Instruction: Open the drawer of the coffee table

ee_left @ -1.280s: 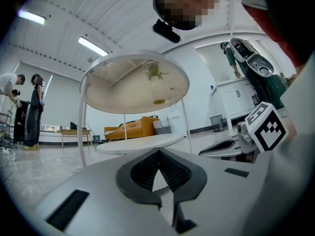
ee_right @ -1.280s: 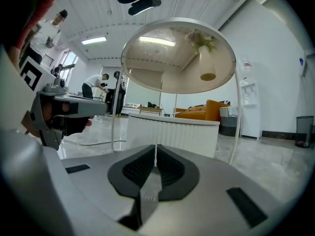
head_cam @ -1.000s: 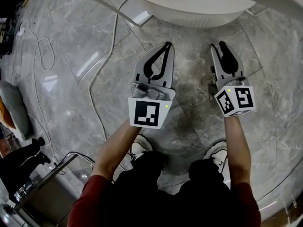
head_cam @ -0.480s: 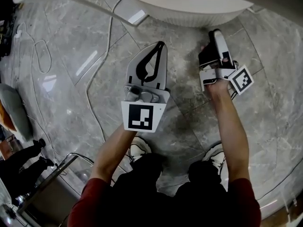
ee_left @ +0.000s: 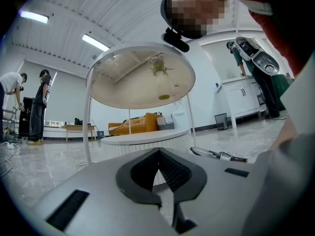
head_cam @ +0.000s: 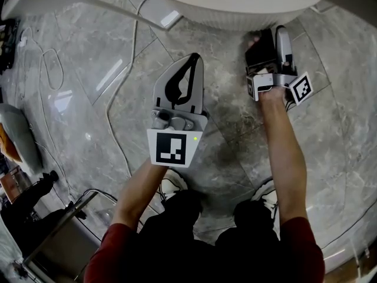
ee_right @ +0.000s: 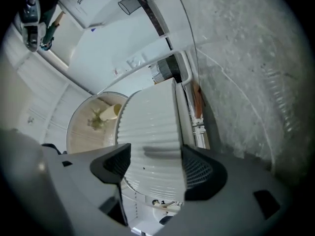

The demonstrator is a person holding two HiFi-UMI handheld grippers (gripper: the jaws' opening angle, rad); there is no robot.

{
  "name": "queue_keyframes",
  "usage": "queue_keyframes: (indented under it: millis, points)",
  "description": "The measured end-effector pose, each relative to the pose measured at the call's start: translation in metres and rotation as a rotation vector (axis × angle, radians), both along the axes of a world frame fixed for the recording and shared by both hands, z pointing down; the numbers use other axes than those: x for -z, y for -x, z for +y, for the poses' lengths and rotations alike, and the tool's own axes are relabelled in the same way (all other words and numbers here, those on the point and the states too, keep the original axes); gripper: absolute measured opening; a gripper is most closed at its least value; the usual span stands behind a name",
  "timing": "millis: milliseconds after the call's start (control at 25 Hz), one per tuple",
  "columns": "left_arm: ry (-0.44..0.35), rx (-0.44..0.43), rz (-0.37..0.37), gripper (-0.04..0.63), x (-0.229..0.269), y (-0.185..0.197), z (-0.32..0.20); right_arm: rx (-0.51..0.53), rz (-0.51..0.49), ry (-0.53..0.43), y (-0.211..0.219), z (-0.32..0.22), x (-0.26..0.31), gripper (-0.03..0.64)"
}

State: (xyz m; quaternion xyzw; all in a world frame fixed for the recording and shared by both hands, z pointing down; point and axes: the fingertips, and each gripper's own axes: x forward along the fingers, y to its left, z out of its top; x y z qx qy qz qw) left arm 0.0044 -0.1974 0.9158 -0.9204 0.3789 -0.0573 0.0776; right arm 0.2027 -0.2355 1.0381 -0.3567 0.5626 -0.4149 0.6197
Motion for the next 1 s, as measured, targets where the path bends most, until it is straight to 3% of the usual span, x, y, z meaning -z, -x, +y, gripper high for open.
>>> queue_keyframes:
  millis: [400, 560, 760, 1000]
  points:
    - [-0.004, 0.011, 0.011, 0.014, 0.009, 0.002, 0.007, 0.006, 0.028, 0.01, 0.002, 0.009, 0.002, 0.335]
    - [-0.007, 0.012, 0.008, 0.014, 0.011, 0.006, 0.013, 0.022, 0.038, 0.015, 0.006, 0.037, 0.001, 0.306]
    - [-0.005, 0.015, -0.005, 0.014, 0.009, 0.013, 0.027, 0.059, 0.129, 0.057, 0.014, 0.075, 0.004, 0.291]
    - [0.008, 0.011, -0.012, 0.014, 0.002, 0.022, 0.051, 0.071, 0.131, 0.074, 0.019, 0.116, 0.005, 0.291]
